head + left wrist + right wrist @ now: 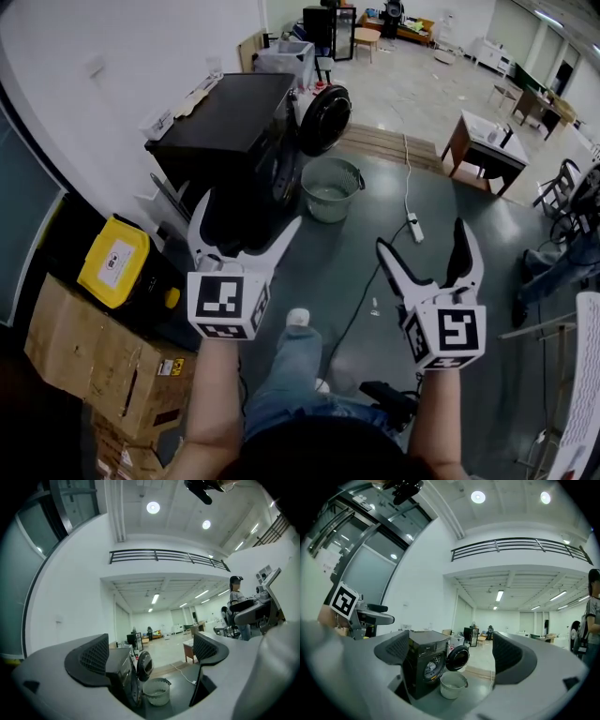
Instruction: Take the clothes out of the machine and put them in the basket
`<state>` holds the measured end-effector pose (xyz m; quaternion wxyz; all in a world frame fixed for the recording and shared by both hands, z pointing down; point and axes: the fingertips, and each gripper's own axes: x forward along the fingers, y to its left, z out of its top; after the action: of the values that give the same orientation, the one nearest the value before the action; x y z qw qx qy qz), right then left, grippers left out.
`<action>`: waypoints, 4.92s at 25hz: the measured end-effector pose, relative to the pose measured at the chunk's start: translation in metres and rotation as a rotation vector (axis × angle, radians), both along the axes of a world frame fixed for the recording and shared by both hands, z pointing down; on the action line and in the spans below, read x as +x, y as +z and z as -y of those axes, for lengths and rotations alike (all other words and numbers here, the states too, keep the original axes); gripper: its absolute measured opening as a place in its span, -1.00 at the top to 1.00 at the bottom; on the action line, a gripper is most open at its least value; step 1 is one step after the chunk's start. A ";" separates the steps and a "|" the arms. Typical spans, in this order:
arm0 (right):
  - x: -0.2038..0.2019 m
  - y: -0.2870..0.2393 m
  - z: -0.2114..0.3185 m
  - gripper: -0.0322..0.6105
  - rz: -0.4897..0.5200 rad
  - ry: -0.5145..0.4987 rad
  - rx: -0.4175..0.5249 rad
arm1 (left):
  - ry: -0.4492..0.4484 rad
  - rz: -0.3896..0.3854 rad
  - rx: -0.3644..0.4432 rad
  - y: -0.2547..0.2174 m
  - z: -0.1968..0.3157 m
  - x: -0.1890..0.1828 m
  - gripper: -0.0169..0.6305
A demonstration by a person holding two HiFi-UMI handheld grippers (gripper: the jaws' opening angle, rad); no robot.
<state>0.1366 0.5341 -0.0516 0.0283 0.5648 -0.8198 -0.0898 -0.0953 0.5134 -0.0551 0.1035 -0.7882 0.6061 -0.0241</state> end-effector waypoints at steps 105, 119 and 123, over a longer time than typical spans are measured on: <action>-0.010 0.403 0.751 -0.69 0.028 0.056 -0.734 | -0.062 0.003 -0.821 0.442 0.730 0.024 -0.55; -0.075 0.531 0.759 -0.56 -0.008 0.039 -0.822 | -0.175 0.064 -0.868 0.561 0.741 -0.052 -0.55; -0.082 0.577 0.760 -0.54 -0.005 0.075 -0.894 | -0.188 0.079 -0.900 0.596 0.744 -0.064 -0.55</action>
<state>0.0550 -0.2256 0.5254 0.2748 0.5263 -0.7569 0.2731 -0.1590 -0.2310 0.5411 -0.2286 -0.6947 0.5998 -0.3244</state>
